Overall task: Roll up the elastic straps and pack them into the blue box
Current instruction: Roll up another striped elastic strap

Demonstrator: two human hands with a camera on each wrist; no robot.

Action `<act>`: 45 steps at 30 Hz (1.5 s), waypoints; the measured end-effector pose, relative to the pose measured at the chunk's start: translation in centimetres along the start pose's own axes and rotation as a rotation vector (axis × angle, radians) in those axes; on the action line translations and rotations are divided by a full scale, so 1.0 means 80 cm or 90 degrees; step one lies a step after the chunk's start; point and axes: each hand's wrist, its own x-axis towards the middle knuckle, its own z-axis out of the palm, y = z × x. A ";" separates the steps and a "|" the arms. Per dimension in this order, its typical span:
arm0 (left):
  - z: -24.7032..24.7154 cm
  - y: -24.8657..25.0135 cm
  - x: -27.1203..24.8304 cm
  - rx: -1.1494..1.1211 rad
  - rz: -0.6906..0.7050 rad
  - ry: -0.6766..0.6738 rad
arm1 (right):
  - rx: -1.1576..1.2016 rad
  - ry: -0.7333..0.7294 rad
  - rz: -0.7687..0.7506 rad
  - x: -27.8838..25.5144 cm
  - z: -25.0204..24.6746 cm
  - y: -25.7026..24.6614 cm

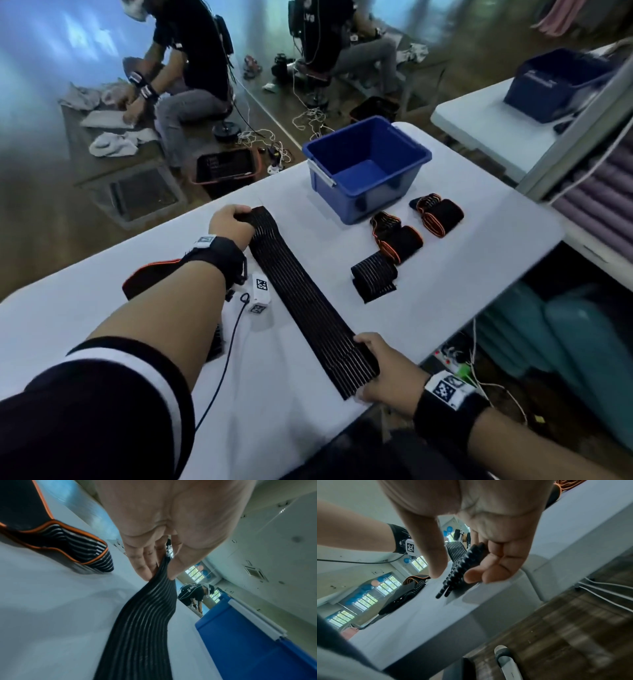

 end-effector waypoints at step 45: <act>0.115 -0.072 -0.409 0.193 0.055 -0.072 | -0.321 -0.031 -0.347 0.040 -0.056 0.041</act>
